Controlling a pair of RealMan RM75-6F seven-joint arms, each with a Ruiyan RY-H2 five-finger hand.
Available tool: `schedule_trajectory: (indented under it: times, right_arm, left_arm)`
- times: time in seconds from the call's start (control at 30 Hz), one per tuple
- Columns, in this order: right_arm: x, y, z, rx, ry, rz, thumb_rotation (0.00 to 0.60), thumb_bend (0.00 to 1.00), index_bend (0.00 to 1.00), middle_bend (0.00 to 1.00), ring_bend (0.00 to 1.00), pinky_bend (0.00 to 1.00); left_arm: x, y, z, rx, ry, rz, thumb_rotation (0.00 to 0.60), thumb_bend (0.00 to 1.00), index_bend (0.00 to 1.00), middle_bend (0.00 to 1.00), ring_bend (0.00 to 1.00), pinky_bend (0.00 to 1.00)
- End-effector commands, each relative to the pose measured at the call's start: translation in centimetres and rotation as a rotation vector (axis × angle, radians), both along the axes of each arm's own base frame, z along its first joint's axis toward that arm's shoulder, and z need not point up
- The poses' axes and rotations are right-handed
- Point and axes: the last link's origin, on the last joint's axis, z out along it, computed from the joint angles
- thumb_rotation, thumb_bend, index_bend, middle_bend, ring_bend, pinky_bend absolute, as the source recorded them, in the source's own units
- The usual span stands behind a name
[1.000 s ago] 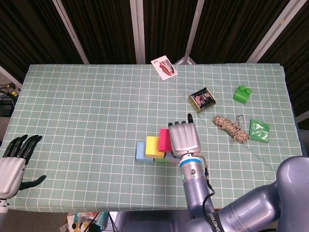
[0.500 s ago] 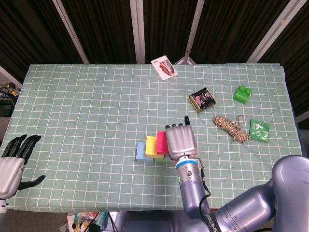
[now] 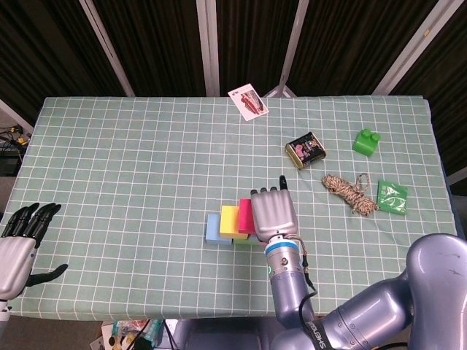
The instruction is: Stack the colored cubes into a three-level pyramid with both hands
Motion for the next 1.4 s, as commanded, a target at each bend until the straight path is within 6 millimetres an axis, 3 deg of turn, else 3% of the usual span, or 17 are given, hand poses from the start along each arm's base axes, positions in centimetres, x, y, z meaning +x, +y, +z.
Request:
schedule_trajectory:
  times: [0.03, 0.77, 1.4]
  right_arm:
    - [0.01, 0.06, 0.0, 0.002, 0.005, 0.0, 0.6, 0.33, 0.45, 0.58, 0.35, 0.1]
    - [-0.01, 0.29, -0.25, 0.007, 0.037, -0.011, 0.6, 0.33, 0.45, 0.58, 0.35, 0.1]
    - [0.02, 0.42, -0.11, 0.028, 0.063, -0.01, 0.6, 0.33, 0.14, 0.46, 0.2, 0.1]
  left_arm:
    - [-0.01, 0.0, -0.02, -0.002, 0.001, 0.0, 0.6, 0.06, 0.0, 0.06, 0.0, 0.0]
    - [-0.06, -0.03, 0.17, 0.002, -0.004, -0.002, 0.6, 0.06, 0.0, 0.06, 0.0, 0.0]
    - [-0.09, -0.09, 0.21, -0.001, -0.007, 0.004, 0.6, 0.06, 0.0, 0.05, 0.0, 0.0]
